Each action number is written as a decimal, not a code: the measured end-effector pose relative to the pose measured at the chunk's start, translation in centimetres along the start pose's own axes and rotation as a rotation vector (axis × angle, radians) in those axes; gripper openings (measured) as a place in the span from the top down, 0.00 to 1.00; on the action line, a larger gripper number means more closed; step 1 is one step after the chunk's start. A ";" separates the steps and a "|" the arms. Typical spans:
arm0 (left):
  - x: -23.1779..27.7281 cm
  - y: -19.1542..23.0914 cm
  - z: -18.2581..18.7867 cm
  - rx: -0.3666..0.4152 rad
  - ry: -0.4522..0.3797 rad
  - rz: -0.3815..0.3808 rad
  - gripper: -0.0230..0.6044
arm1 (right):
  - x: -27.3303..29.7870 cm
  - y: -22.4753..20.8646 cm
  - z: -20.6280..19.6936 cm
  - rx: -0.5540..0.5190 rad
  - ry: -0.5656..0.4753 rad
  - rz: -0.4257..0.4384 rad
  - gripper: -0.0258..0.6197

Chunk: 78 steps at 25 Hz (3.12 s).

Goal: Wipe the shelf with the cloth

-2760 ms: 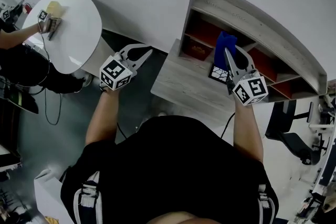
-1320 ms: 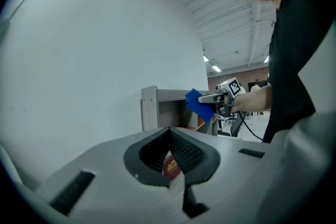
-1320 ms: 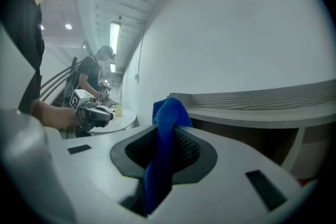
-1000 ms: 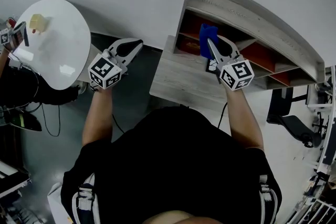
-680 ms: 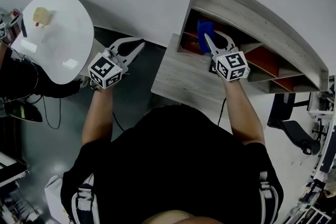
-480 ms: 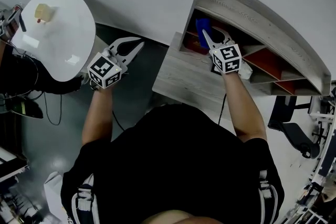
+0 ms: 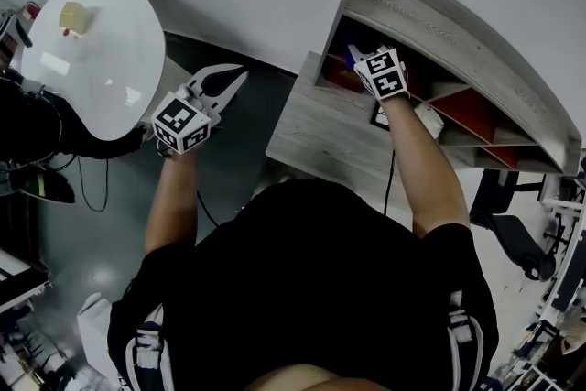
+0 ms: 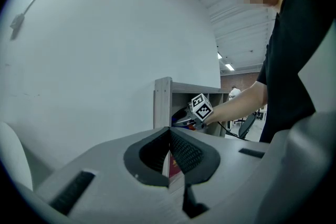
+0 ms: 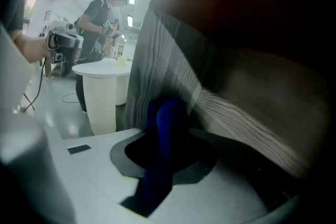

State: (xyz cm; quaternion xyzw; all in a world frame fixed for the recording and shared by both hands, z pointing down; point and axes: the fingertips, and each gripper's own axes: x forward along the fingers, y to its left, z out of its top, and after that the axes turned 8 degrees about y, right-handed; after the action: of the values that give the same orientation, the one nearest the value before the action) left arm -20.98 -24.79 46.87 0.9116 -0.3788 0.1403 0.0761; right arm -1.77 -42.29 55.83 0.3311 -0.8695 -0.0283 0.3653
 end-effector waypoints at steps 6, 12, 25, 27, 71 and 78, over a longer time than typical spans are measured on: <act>0.6 0.1 -1.1 -0.010 0.022 -0.005 0.94 | 2.6 -0.3 -1.5 -0.121 0.126 -0.037 0.84; 0.6 0.4 -1.5 -0.022 0.032 -0.004 0.94 | 3.9 -0.2 -1.3 -0.228 0.208 -0.057 0.85; 2.9 -1.1 -1.0 -0.014 0.024 -0.068 0.94 | 0.9 -2.8 -5.5 -0.262 0.404 -0.158 0.86; 3.4 -1.5 -0.8 -0.012 0.020 -0.087 0.94 | -0.2 -3.6 -6.9 -0.254 0.453 -0.177 0.86; 5.3 -2.5 0.2 0.000 0.023 -0.148 0.94 | -5.1 -6.2 -12.5 -0.322 0.783 -0.238 0.88; 3.3 -2.2 -1.3 -0.026 0.050 -0.095 0.94 | -2.5 -3.6 -8.9 -0.218 0.612 -0.148 0.89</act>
State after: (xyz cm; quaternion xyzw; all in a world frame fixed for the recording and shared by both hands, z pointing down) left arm -17.43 -25.09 49.08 0.9238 -0.3347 0.1542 0.1039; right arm 7.36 -41.94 59.81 0.3456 -0.6849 -0.0468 0.6397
